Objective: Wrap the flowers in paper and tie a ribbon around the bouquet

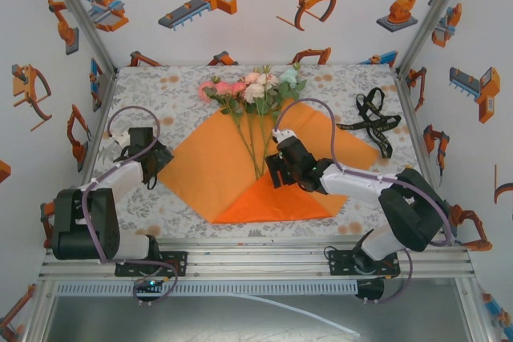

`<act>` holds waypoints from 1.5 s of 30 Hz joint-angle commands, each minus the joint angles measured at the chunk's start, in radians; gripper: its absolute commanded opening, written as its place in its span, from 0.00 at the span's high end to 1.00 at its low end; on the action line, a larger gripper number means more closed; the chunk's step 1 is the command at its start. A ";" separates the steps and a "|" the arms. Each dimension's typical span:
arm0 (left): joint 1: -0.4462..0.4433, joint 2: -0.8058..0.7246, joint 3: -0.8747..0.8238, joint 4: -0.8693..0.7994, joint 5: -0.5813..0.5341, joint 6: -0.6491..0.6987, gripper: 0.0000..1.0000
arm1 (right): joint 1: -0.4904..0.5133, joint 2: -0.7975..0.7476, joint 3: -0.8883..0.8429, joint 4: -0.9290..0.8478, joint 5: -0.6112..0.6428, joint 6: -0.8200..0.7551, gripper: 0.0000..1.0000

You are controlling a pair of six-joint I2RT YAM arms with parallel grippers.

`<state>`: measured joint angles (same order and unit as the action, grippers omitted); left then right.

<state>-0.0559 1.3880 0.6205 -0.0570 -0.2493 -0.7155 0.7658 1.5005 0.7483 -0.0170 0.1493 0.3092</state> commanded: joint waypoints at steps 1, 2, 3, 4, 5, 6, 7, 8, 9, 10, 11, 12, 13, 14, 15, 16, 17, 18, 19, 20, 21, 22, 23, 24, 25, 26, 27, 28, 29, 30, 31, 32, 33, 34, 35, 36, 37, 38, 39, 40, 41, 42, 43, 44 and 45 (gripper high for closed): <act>0.004 0.037 -0.008 0.048 0.101 -0.015 0.31 | -0.008 -0.007 0.015 0.017 0.000 -0.017 0.32; 0.002 0.044 -0.015 0.063 0.128 -0.025 0.32 | -0.008 -0.004 0.017 0.018 -0.001 -0.016 0.32; 0.001 0.047 -0.021 0.081 0.156 -0.043 0.33 | -0.008 -0.002 0.021 0.017 -0.004 -0.016 0.32; 0.000 0.045 -0.027 0.100 0.184 -0.064 0.33 | -0.008 0.000 0.025 0.017 -0.006 -0.015 0.32; 0.000 0.040 -0.034 0.117 0.208 -0.082 0.34 | -0.008 0.003 0.026 0.017 -0.007 -0.013 0.32; -0.002 0.027 -0.044 0.139 0.242 -0.104 0.35 | -0.008 0.004 0.028 0.017 -0.010 -0.012 0.32; -0.003 0.015 -0.050 0.156 0.268 -0.124 0.35 | -0.009 0.004 0.028 0.015 -0.012 -0.012 0.32; -0.007 -0.004 -0.058 0.177 0.296 -0.148 0.35 | -0.009 0.002 0.028 0.014 -0.012 -0.011 0.32; -0.015 -0.028 -0.063 0.198 0.320 -0.171 0.35 | -0.008 0.000 0.026 0.012 -0.011 -0.009 0.32; -0.027 -0.049 -0.067 0.208 0.333 -0.188 0.35 | -0.008 -0.001 0.026 0.011 -0.012 -0.008 0.32; -0.044 -0.072 -0.070 0.212 0.340 -0.206 0.35 | -0.008 -0.004 0.026 0.009 -0.011 -0.006 0.32; -0.066 -0.090 -0.067 0.209 0.347 -0.219 0.35 | -0.008 -0.007 0.024 0.011 -0.012 -0.006 0.32; -0.086 -0.110 -0.067 0.204 0.351 -0.230 0.34 | -0.008 -0.009 0.026 0.010 -0.011 -0.005 0.32; -0.109 -0.130 -0.071 0.197 0.352 -0.244 0.33 | -0.008 -0.012 0.026 0.008 -0.013 -0.004 0.32; -0.131 -0.150 -0.078 0.188 0.349 -0.259 0.30 | -0.008 -0.014 0.026 0.009 -0.013 -0.004 0.32; -0.146 -0.169 -0.086 0.182 0.346 -0.270 0.28 | -0.008 -0.013 0.025 0.009 -0.012 -0.002 0.32; -0.164 -0.190 -0.101 0.172 0.334 -0.282 0.26 | -0.008 -0.014 0.025 0.011 -0.013 0.000 0.32; -0.179 -0.211 -0.113 0.156 0.321 -0.283 0.24 | -0.008 -0.013 0.025 0.012 -0.018 0.001 0.32; -0.193 -0.230 -0.121 0.132 0.301 -0.272 0.23 | -0.008 -0.012 0.024 0.014 -0.020 0.002 0.32; -0.216 -0.246 -0.126 0.097 0.262 -0.254 0.23 | -0.008 -0.010 0.022 0.017 -0.022 0.003 0.32; -0.235 -0.250 -0.127 0.063 0.235 -0.232 0.24 | -0.008 -0.010 0.020 0.019 -0.025 0.007 0.32; -0.243 -0.249 -0.123 0.032 0.222 -0.220 0.28 | -0.008 -0.007 0.019 0.022 -0.025 0.009 0.32; -0.252 -0.248 -0.121 0.006 0.211 -0.209 0.34 | -0.008 -0.006 0.021 0.022 -0.027 0.011 0.32; -0.259 -0.248 -0.122 -0.009 0.204 -0.203 0.42 | -0.008 -0.006 0.023 0.021 -0.031 0.013 0.32; -0.261 -0.255 -0.123 -0.014 0.207 -0.209 0.52 | -0.007 -0.008 0.025 0.018 -0.037 0.017 0.32; -0.263 -0.267 -0.124 -0.013 0.217 -0.221 0.63 | -0.008 -0.010 0.027 0.017 -0.047 0.019 0.32; -0.263 -0.280 -0.118 -0.014 0.234 -0.242 0.71 | -0.008 -0.011 0.029 0.017 -0.063 0.019 0.32; -0.263 -0.295 -0.108 -0.014 0.247 -0.259 0.76 | -0.008 -0.010 0.031 0.017 -0.083 0.014 0.32; -0.268 -0.308 -0.090 -0.015 0.257 -0.279 0.81 | -0.008 -0.010 0.034 0.018 -0.102 0.008 0.33; -0.277 -0.315 -0.066 -0.020 0.257 -0.300 0.83 | -0.008 -0.009 0.037 0.016 -0.111 0.012 0.33; -0.292 -0.312 -0.036 -0.031 0.250 -0.309 0.83 | -0.008 -0.010 0.042 0.011 -0.112 0.018 0.33; -0.304 -0.304 -0.011 -0.044 0.249 -0.309 0.83 | -0.008 -0.017 0.049 0.000 -0.111 0.027 0.33; -0.317 -0.291 0.018 -0.058 0.245 -0.298 0.83 | -0.008 -0.031 0.056 -0.015 -0.110 0.036 0.32; -0.326 -0.277 0.038 -0.073 0.239 -0.283 0.83 | -0.008 -0.049 0.060 -0.027 -0.109 0.043 0.32; -0.335 -0.261 0.054 -0.085 0.231 -0.272 0.83 | -0.008 -0.076 0.060 -0.040 -0.115 0.053 0.32; -0.340 -0.250 0.058 -0.082 0.228 -0.264 0.83 | -0.006 -0.104 0.058 -0.054 -0.128 0.062 0.33; -0.344 -0.241 0.056 -0.071 0.232 -0.261 0.83 | -0.005 -0.133 0.054 -0.067 -0.152 0.072 0.32; -0.345 -0.233 0.052 -0.060 0.237 -0.262 0.83 | -0.002 -0.158 0.047 -0.074 -0.172 0.082 0.33; -0.348 -0.224 0.046 -0.046 0.245 -0.261 0.83 | 0.005 -0.186 0.037 -0.079 -0.195 0.097 0.33; -0.350 -0.217 0.042 -0.038 0.249 -0.262 0.83 | 0.019 -0.213 0.025 -0.083 -0.209 0.106 0.33; -0.353 -0.208 0.041 -0.030 0.254 -0.260 0.83 | 0.034 -0.234 0.017 -0.087 -0.212 0.110 0.33; -0.358 -0.200 0.041 -0.018 0.262 -0.257 0.83 | 0.054 -0.257 0.008 -0.089 -0.207 0.110 0.34; -0.362 -0.194 0.043 -0.004 0.271 -0.256 0.83 | 0.070 -0.272 0.001 -0.090 -0.203 0.107 0.34; -0.368 -0.184 0.046 0.010 0.282 -0.259 0.83 | 0.086 -0.283 -0.003 -0.088 -0.204 0.106 0.34; -0.374 -0.175 0.052 0.025 0.292 -0.263 0.83 | 0.099 -0.289 -0.006 -0.080 -0.216 0.105 0.38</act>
<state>-0.4141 1.1973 0.6651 -0.0784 0.0067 -0.9871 0.8299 1.2320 0.7696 -0.0761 -0.0330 0.3920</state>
